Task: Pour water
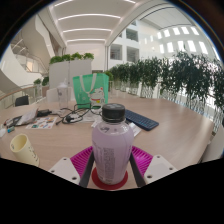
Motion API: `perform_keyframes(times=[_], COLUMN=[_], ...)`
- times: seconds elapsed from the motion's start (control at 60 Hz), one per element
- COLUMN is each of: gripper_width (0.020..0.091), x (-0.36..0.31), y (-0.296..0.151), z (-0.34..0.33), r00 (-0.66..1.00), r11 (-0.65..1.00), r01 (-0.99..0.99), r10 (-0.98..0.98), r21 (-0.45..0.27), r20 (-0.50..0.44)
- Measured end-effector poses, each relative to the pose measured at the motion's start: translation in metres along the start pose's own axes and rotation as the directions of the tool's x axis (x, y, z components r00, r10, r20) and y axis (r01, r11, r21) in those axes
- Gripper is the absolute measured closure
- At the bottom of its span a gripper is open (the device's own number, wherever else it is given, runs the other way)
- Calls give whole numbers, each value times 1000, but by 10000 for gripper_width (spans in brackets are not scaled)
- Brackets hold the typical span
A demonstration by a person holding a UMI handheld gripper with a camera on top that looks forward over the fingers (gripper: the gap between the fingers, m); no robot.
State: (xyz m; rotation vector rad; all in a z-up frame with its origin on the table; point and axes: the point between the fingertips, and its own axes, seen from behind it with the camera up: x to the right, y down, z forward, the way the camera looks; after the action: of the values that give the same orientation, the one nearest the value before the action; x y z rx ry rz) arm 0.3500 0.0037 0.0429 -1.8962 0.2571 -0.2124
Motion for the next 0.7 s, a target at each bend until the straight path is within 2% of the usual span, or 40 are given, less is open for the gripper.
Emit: perform_keyframes(times=[0.05,0.067,0.083,0.1,0.15,0.3,0.45,0.7], gripper_width=[282,251,252,262,273,272,268,268], x=[-3,-5,11,-5,-9,-16,-43,-83], y=[7,7,16,8,6,6,-9,-53], z=[-6,-9,10,-13,-29,-80,-167,-285], r00=[1000,1000,1000,1000,1000,1000,999,990], r11=[998,998,998,998,997,995,992,991], r01=[3,3,2,1,-2,-3,-45,-112], r10=[-3,-2,-1,0,2,1,43,106], r21=[-55,-61,-60,-63,-71,-101,-115,-72], r20=[1,3,10,8,11,-12,-16,-89])
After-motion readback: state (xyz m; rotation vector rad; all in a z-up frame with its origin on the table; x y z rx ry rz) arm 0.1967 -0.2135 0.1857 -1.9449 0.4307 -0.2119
